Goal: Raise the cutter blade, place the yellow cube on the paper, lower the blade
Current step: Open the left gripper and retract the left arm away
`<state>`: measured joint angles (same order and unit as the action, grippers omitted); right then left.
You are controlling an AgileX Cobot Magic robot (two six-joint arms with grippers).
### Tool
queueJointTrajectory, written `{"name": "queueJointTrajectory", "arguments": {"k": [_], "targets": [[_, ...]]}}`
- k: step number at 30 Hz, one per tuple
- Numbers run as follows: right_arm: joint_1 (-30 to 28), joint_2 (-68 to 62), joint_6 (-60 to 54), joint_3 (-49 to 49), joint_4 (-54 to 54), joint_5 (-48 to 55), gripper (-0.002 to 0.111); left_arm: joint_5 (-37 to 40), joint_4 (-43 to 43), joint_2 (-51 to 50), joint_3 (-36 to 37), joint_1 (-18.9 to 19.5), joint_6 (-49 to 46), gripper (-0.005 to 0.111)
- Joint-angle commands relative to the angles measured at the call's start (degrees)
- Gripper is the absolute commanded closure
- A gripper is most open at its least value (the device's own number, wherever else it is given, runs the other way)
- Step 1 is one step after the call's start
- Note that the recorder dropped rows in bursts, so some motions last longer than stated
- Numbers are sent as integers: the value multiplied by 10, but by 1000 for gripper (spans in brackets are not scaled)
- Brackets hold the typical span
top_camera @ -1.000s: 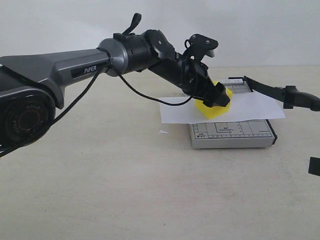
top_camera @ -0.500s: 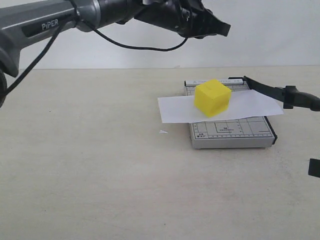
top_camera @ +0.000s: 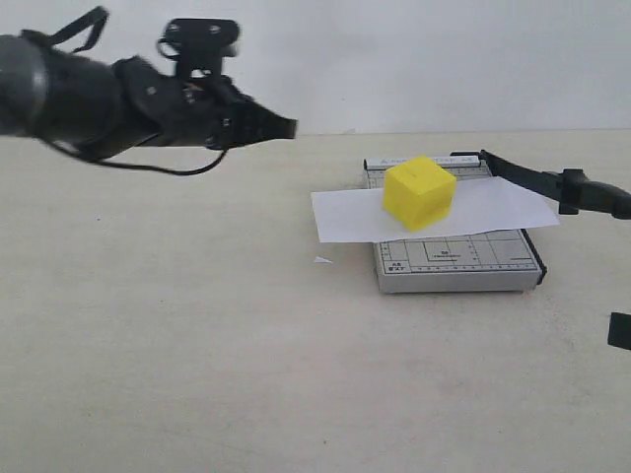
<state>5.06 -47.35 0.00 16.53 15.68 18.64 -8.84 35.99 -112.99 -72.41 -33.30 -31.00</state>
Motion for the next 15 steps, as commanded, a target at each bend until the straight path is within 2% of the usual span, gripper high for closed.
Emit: {"name": "queueJointTrajectory", "arguments": {"k": [1, 4, 6, 9, 12, 13, 15], "targets": [[2, -1, -5, 2, 2, -6, 108, -183, 0, 117, 186, 36, -1, 102], [2, -1, -5, 2, 2, -7, 108, -215, -53, 185, 271, 88, 0, 102], [2, -1, -5, 2, 2, -7, 108, -211, -85, 219, 298, 124, 2, 102], [2, -1, -5, 2, 2, -4, 108, -183, -155, 275, 316, 203, 9, 102], [2, -1, -5, 2, 4, -2, 108, -139, -246, 322, 316, 287, 68, 102], [2, -1, -5, 2, 4, -2, 108, -121, -290, 342, 316, 323, 109, 102], [2, -1, -5, 2, 4, -2, 108, -92, -336, 370, 316, 369, 181, 102]]}}
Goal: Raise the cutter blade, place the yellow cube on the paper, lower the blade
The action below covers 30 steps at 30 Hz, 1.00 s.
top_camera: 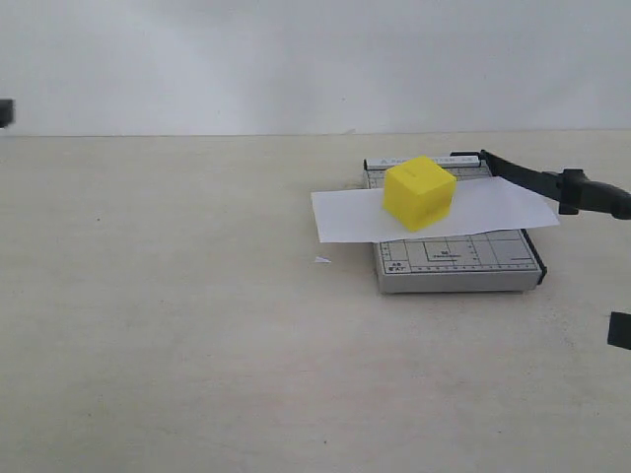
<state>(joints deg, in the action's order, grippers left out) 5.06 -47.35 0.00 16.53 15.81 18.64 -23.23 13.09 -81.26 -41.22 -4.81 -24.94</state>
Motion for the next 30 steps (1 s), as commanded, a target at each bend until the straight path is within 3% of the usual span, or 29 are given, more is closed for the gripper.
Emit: {"name": "queueJointTrajectory", "arguments": {"k": [1, 4, 7, 13, 19, 26, 30], "targets": [[2, -1, -5, 2, 3, -2, 108, 68, -127, 77, 4, 117, 174, 102], [2, -1, -5, 2, 3, -2, 108, 66, -176, 143, 20, 177, 268, 102], [2, -1, -5, 2, 3, -3, 108, 78, -237, 222, 40, 211, 301, 102], [2, -1, -5, 2, 3, -3, 108, 248, -262, 406, 84, 217, 299, 102], [2, -1, -5, 2, 3, -13, 108, 345, -230, 623, 147, 214, 314, 102], [2, -1, -56, 2, 3, -60, 108, 368, -214, 808, 228, 214, 376, 102], [2, 6, -98, 2, 3, -64, 108, 397, -213, 813, 278, 214, 376, 102]]}}
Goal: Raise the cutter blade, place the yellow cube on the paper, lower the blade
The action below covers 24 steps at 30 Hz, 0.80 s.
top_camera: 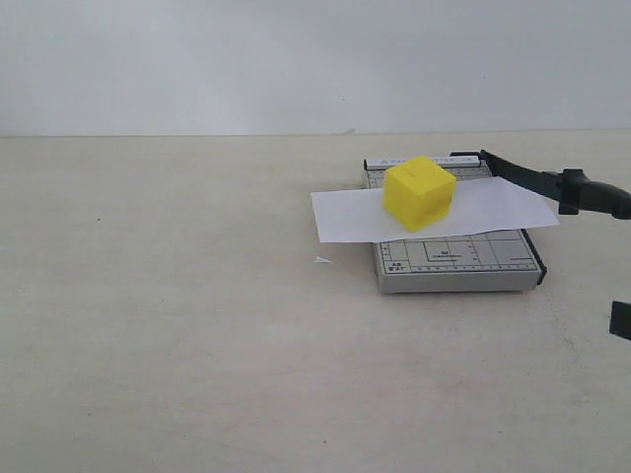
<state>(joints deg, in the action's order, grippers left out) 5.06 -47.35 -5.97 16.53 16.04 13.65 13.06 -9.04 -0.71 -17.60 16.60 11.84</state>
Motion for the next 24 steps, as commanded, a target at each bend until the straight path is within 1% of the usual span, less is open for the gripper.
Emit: {"name": "queueJointTrajectory", "arguments": {"k": [1, 3, 5, 8, 9, 11, 15, 17, 19, 24], "targets": [[2, 10, -48, 2, 1, -14, 108, 47, 16, 7, 56, -2, 14, 102], [2, 22, -81, 2, 1, -14, 108, 50, 26, 7, 87, -6, 28, 102], [2, 35, -116, 2, 1, -14, 108, 14, 26, 7, 122, -8, 53, 102], [2, 61, -153, 2, 1, -14, 108, -16, 29, 7, 154, -11, 79, 102], [2, 71, -159, 2, 1, -14, 108, -20, 31, 7, 161, -14, 88, 102], [2, 90, -160, 2, 1, -17, 108, -35, 46, 7, 176, -33, 97, 102], [2, 124, -160, 2, 1, -18, 108, -63, 54, 7, 176, -91, 90, 102], [2, 134, -160, 2, 1, -12, 108, -73, 52, 7, 176, -113, 59, 102], [2, 138, -160, 2, 1, -3, 108, -73, 52, 7, 176, -124, 45, 102], [2, 142, -161, 2, 1, 21, 108, -67, 52, 7, 176, -125, 44, 102]]}}
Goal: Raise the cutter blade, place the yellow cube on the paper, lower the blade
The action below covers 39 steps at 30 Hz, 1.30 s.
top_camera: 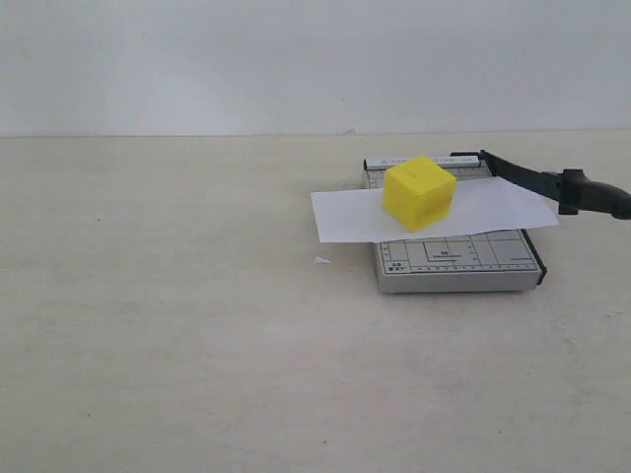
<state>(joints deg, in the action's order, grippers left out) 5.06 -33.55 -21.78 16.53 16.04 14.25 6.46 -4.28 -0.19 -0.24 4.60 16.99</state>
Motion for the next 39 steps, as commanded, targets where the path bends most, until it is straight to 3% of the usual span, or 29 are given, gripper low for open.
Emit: {"name": "queueJointTrajectory", "arguments": {"k": [1, 6, 12, 18, 21, 27, 33, 39], "targets": [[2, 4, -2, 2, 1, 15, 108, 5, 4, 2, 2, -5, -11, 102], [2, 4, -2, 2, 1, 12, 108, 72, 4, -29, 2, -5, -15, 102], [2, 4, -2, 29, 1, -10, 108, 60, 7, -58, 2, -5, 2, 102], [2, 2, 0, 117, 1, -35, 108, 55, 9, -58, 2, -5, 2, 102], [2, -35, 15, 161, 1, -16, 97, 55, 8, -58, 2, -5, 2, 102], [2, -180, 79, 267, 1, 103, 58, 55, 9, -58, 2, -5, 2, 102], [2, -291, 144, 362, -56, 186, 56, 55, 4, -58, 2, -18, 2, 102], [2, -358, 208, 382, -148, 232, 56, 55, 4, -58, 2, -18, 2, 102]]}}
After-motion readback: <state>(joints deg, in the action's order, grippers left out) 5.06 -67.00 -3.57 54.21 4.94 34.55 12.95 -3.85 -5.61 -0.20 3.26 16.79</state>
